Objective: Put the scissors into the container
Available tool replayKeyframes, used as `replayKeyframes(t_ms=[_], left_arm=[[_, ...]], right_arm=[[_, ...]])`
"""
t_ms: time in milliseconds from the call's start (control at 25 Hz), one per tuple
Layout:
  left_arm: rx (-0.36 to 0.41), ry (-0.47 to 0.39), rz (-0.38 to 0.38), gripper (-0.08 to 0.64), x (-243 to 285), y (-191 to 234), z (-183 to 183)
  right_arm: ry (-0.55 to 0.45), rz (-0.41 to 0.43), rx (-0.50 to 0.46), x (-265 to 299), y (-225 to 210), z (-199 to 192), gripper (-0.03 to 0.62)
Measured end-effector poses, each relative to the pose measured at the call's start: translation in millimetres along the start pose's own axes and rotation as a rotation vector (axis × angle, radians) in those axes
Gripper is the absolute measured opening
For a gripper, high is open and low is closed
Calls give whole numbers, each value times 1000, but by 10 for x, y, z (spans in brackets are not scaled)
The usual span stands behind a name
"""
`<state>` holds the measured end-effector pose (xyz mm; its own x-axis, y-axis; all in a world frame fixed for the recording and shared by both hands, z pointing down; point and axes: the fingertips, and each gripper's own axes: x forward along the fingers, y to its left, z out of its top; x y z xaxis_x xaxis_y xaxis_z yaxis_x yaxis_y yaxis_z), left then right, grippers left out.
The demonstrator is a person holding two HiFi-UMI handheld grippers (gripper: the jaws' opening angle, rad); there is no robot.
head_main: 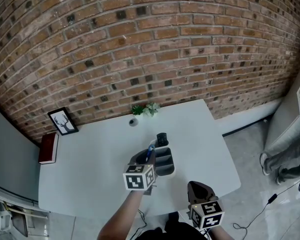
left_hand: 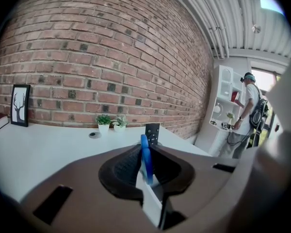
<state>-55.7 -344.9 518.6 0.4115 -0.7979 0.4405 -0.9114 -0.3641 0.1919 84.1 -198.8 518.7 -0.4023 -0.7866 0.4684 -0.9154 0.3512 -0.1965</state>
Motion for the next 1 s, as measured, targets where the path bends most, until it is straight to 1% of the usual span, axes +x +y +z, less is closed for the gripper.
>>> replayKeyframes(t_ms=[360, 560, 640, 840, 1000], left_arm=[[-8, 13, -20, 48, -18, 28, -39], [-23, 25, -26, 96, -86, 41, -108], [-30, 30, -32, 105, -125, 44, -137], [-52, 36, -39, 110, -265, 31, -241], [-61, 52, -32, 110, -379, 46, -409]], right_arm=[[8, 2, -2, 19, 26, -29, 0], [11, 11, -7, 27, 70, -52, 0], [12, 14, -8, 27, 89, -48, 0], [16, 21, -10, 26, 126, -69, 0], [15, 29, -9, 17, 177, -86, 0]])
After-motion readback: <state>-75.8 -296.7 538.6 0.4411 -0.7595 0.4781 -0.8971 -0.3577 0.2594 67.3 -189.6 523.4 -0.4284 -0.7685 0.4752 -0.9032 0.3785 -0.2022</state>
